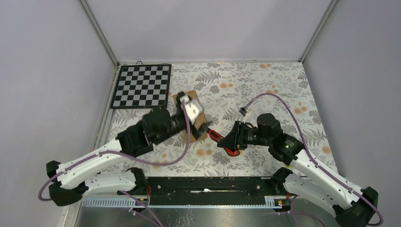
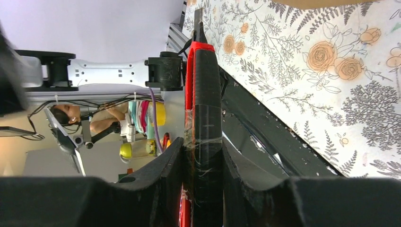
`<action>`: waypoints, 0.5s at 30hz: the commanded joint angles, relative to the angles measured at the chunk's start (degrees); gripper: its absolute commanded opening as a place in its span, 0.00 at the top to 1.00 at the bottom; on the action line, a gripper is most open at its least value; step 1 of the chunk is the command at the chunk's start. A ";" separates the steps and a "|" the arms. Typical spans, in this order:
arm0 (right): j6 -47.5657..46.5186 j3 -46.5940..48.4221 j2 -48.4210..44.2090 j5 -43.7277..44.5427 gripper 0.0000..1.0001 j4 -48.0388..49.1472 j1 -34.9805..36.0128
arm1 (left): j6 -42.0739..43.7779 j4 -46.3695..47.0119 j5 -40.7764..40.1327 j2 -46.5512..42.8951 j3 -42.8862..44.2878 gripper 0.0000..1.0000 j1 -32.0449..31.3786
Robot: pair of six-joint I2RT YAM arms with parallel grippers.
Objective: Unpack the express box
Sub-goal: Adjust the knife.
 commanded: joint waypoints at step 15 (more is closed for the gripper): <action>-3.37 1.02 -5.58 13.72 1.00 15.59 -0.36 | -71.18 -1.32 43.80 9.54 9.15 0.19 32.04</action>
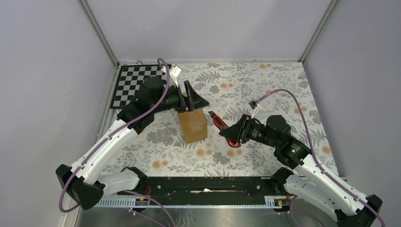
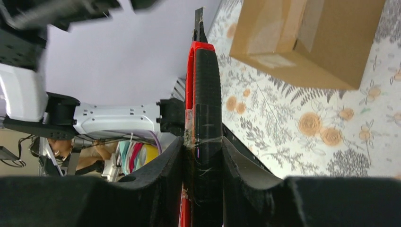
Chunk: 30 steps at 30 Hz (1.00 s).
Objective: Unpack the express box
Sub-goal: Adjust the knife.
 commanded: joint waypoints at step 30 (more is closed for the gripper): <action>11.93 -2.98 5.65 -1.20 0.85 25.34 -0.09 | -33.18 42.13 10.81 2.14 -21.66 1.00 -3.89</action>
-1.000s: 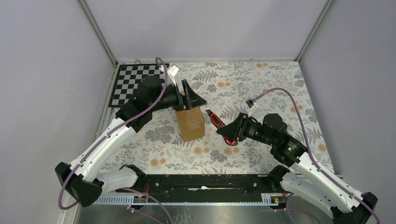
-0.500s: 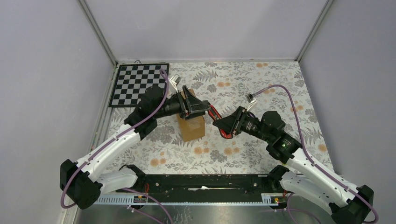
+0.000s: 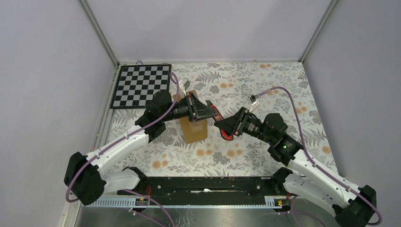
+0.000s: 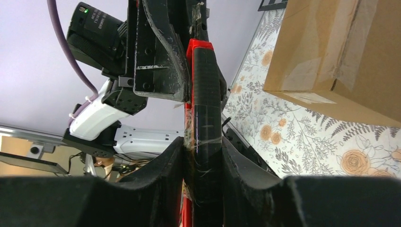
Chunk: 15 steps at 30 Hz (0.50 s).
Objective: Unpack the express box
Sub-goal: Adjust the knife.
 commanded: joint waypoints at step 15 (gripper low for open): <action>16.76 -7.64 1.45 -4.32 0.39 21.98 -0.12 | 3.06 5.27 -1.60 -2.15 0.01 1.00 -0.33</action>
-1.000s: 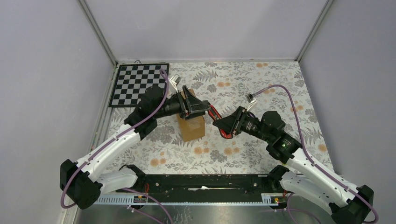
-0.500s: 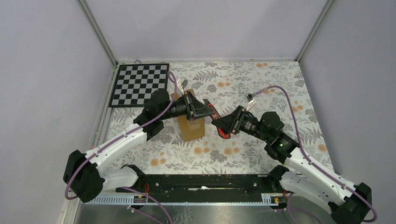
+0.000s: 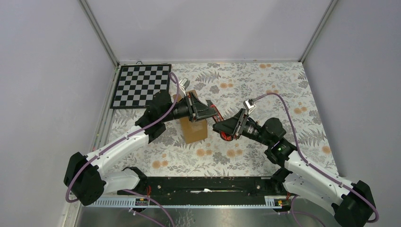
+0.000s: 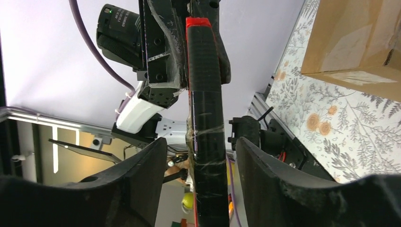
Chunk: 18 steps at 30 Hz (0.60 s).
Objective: Unpack the express box
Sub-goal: Adjust the knife.
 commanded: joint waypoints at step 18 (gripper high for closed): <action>-0.24 0.75 4.49 3.23 0.61 6.44 0.03 | 8.01 -5.21 -1.82 -3.85 0.82 1.00 -0.90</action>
